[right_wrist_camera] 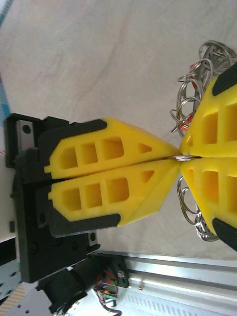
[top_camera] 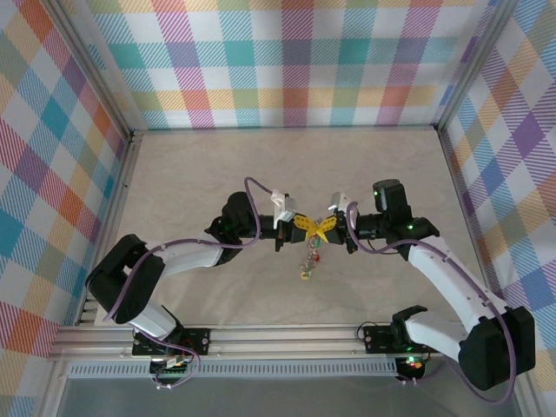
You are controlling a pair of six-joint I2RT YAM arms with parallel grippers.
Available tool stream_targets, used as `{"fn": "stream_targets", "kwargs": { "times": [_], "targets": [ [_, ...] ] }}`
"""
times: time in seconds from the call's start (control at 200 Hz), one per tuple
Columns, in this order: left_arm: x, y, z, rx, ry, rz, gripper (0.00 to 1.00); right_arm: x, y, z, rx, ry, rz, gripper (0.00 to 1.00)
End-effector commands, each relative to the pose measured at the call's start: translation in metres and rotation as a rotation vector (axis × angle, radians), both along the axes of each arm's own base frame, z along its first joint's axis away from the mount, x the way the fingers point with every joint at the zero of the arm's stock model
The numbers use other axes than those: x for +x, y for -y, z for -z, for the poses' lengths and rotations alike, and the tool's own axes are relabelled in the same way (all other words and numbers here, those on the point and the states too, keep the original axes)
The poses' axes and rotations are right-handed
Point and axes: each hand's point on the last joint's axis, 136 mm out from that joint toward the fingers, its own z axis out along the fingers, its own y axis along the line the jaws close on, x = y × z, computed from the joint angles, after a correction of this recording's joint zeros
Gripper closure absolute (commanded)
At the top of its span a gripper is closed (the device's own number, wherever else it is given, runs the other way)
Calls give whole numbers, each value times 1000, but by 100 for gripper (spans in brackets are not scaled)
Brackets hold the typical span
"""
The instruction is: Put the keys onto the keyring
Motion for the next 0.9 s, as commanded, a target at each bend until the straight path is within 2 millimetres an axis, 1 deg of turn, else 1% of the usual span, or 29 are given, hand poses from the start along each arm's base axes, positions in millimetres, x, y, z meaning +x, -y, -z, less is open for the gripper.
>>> {"fn": "stream_targets", "kwargs": {
  "times": [0.0,0.075,0.11,0.14,0.325,0.58,0.71,0.81,0.83,0.845,0.895],
  "targets": [
    [-7,-5,-2,116,115,8,85,-4,-2,-20,-20,70,-48,100],
    [-14,-8,3,168,135,34,83,-5,-1,-21,-62,81,-54,100],
    [-15,-9,3,178,140,43,79,-5,-1,-22,-79,88,-59,100],
    [-18,-9,3,187,143,54,77,-6,-1,-22,-95,92,-65,100],
    [-22,-5,4,210,149,94,76,-8,-6,-17,-208,135,-109,100],
    [-18,-3,-2,201,165,83,77,-11,-13,-13,-323,193,-161,100],
    [-20,-4,-2,195,167,91,83,-11,-17,-9,-354,206,-177,100],
    [-24,-4,1,200,158,112,93,-11,-22,-17,-318,218,-173,100],
    [-24,-4,2,203,154,114,96,-11,-23,-18,-311,221,-172,100],
    [-24,-4,3,206,152,117,100,-11,-23,-20,-305,222,-169,100],
    [-26,-4,7,220,145,133,100,-11,-24,-23,-293,231,-165,100]
  ]
}}
